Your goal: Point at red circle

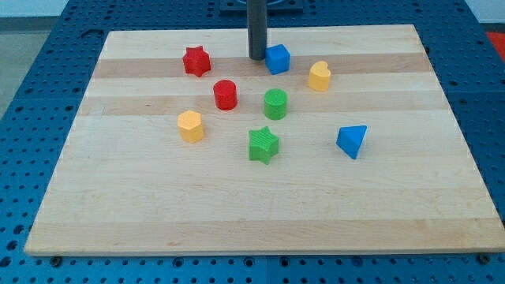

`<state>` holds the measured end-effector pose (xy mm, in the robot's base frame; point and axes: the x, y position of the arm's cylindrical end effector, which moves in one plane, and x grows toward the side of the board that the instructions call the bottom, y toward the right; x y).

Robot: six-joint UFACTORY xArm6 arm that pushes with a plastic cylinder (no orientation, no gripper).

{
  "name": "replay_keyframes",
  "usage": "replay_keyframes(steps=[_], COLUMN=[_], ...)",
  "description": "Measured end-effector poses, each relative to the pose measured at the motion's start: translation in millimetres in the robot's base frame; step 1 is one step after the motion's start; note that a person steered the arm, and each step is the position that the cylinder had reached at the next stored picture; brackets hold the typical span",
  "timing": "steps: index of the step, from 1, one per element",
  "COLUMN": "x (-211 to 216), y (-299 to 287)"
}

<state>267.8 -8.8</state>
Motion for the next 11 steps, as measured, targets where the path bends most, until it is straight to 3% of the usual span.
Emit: replay_keyframes(steps=[4,11], x=[23,64], y=[-24,19])
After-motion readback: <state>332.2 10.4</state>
